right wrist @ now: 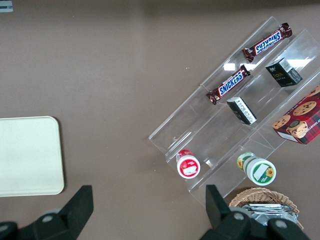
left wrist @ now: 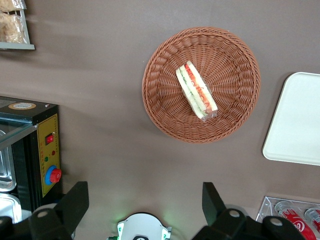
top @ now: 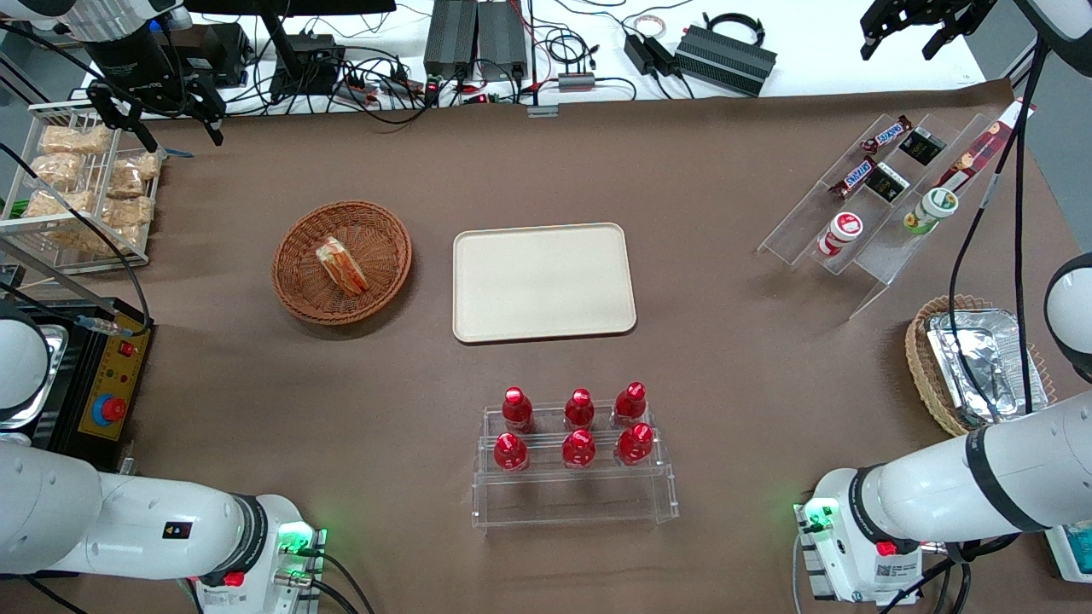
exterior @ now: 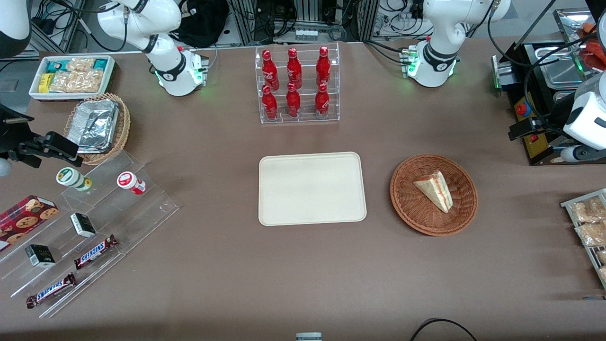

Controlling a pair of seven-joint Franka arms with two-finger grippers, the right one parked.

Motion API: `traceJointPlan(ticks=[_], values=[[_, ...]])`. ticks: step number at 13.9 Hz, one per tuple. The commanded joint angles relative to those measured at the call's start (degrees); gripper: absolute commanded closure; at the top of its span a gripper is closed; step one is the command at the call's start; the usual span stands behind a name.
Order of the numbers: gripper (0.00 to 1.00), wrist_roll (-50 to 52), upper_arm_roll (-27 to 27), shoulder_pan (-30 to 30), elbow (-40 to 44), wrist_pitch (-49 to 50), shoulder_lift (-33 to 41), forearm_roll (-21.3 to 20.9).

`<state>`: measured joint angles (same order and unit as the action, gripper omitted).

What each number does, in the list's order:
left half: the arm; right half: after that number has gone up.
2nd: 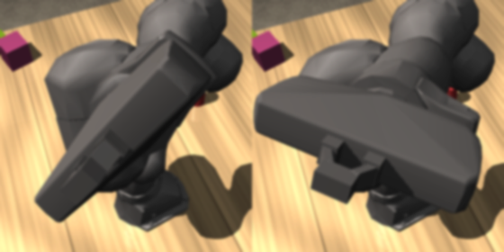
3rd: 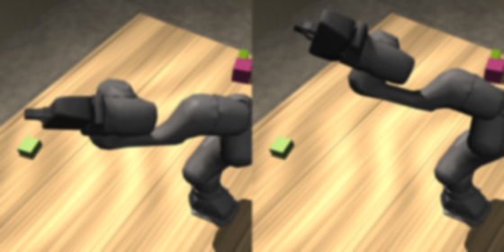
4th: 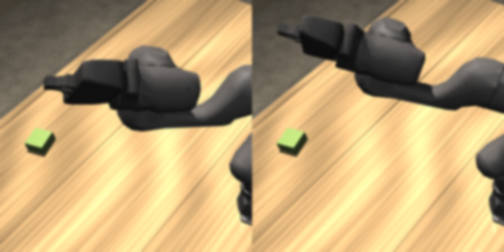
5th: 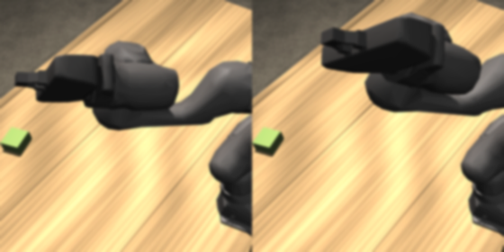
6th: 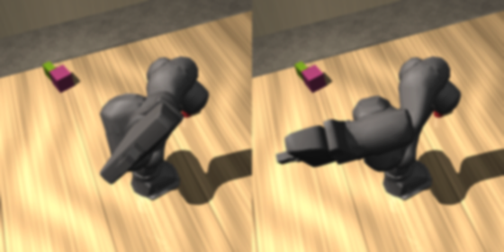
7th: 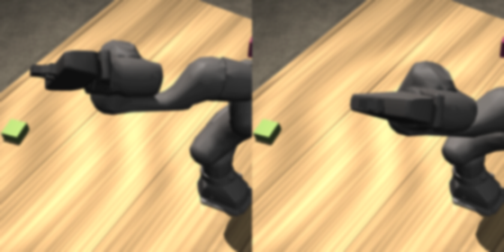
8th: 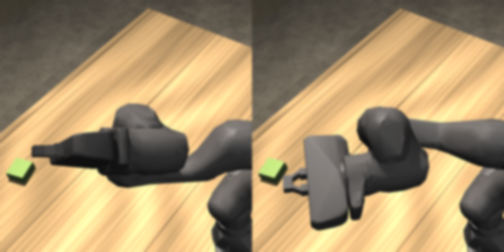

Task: Place sandwich from basket to tray
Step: 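Move the left gripper over the wrapped sandwich in the wicker basket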

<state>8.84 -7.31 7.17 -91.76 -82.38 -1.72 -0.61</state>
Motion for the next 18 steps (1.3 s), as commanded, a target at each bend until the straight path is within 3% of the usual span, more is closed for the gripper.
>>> traceJointPlan(ticks=[1, 9, 18], values=[[0.00, -0.58, -0.08, 0.30, -0.27, 0.64, 0.32, 0.00], [0.00, -0.14, -0.08, 5.73, -5.26, -2.94, -5.74, -0.35], [0.00, 16.38, -0.08, 12.34, -27.66, -32.99, -4.35, -0.53]])
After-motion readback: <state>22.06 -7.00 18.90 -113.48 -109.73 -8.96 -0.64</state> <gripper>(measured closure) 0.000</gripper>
